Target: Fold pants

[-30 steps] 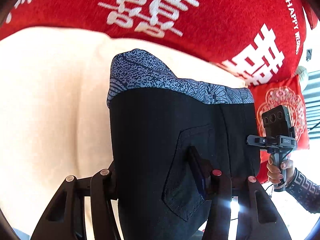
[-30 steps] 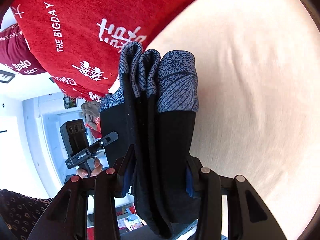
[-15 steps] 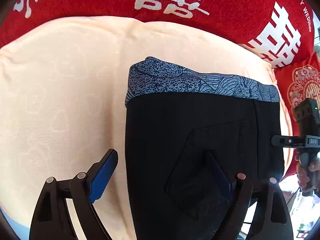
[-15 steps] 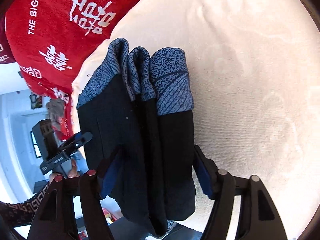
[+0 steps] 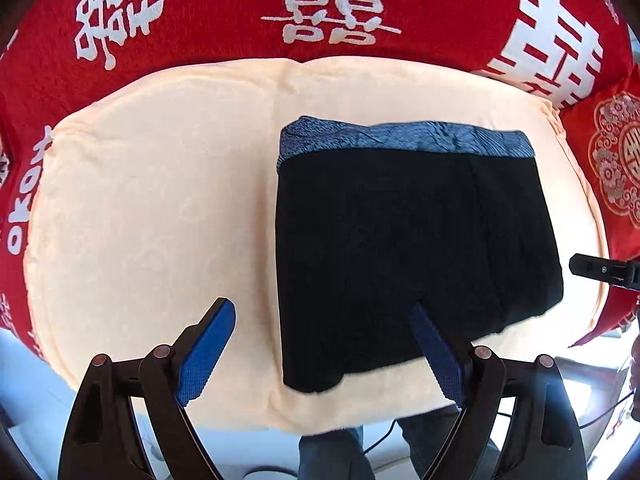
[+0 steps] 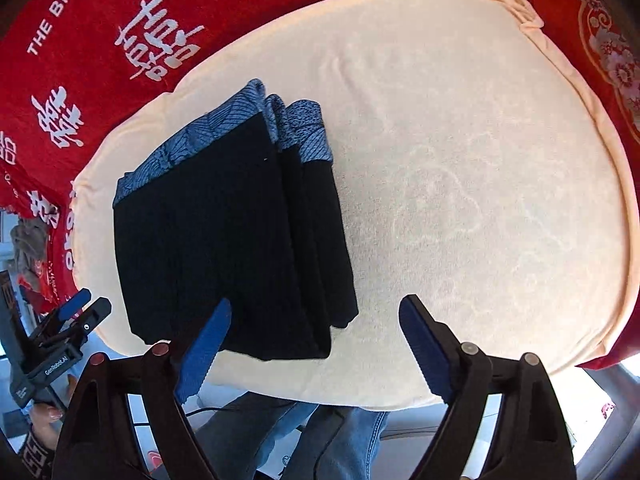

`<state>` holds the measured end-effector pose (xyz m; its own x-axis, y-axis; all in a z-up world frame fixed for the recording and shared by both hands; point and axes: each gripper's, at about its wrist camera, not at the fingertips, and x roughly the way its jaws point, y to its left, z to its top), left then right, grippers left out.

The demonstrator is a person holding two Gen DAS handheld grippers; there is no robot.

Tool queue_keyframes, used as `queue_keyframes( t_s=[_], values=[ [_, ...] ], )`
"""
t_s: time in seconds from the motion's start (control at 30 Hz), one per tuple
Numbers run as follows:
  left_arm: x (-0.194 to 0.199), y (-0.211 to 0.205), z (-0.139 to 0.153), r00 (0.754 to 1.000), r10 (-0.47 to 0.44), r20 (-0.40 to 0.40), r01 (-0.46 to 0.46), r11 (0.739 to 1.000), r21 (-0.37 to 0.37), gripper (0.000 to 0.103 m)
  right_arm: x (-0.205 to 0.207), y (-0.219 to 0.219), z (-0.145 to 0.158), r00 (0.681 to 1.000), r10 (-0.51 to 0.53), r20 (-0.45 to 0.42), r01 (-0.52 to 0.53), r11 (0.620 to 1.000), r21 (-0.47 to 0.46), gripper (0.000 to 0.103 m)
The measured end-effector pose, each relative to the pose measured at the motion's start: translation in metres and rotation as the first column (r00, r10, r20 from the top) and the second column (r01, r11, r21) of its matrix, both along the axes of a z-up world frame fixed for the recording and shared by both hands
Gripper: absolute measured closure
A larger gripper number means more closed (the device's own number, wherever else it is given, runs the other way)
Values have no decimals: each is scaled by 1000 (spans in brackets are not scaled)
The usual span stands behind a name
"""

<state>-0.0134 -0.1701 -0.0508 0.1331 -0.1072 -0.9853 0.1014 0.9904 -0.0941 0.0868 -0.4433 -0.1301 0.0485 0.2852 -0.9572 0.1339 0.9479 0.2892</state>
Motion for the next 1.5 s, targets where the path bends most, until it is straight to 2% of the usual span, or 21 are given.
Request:
queue_keyframes(
  t_s=[0.07, 0.13, 0.23, 0.37, 0.43, 0.63, 1.07, 1.5],
  values=[
    [-8, -7, 7, 1000, -10, -15, 10, 1000, 11, 0, -7, 12, 11, 1000, 2, 12, -1, 1000, -11, 13],
    [-16, -12, 14, 1000, -22, -17, 22, 1000, 9, 0, -13, 24, 22, 1000, 6, 30, -6, 1000, -20, 0],
    [-27, -15, 32, 1000, -21, -8, 21, 1000, 11, 0, -24, 42, 40, 998, 16, 55, -13, 999, -50, 0],
    [-37, -17, 47, 1000, -12, -5, 12, 998, 64, 0, -32, 65, 57, 997, 81, 21, -75, 978, -194, 0],
    [-40, -16, 55, 1000, -6, 1, 5, 996, 92, 0, -38, 73, 68, 994, 102, 32, -94, 975, -202, 0],
    [-48, -12, 73, 1000, 9, 17, -11, 995, 99, 0, -44, 88, 95, 992, 110, 68, -94, 973, -213, 0],
    [-47, -9, 94, 999, 41, 34, -44, 995, 85, 0, -51, 93, 110, 993, 90, 72, -73, 976, -206, 0],
    [-47, -13, 98, 999, 13, 35, -17, 996, 91, 0, -51, 97, 116, 992, 95, 82, -74, 971, -229, 0]
  ],
)
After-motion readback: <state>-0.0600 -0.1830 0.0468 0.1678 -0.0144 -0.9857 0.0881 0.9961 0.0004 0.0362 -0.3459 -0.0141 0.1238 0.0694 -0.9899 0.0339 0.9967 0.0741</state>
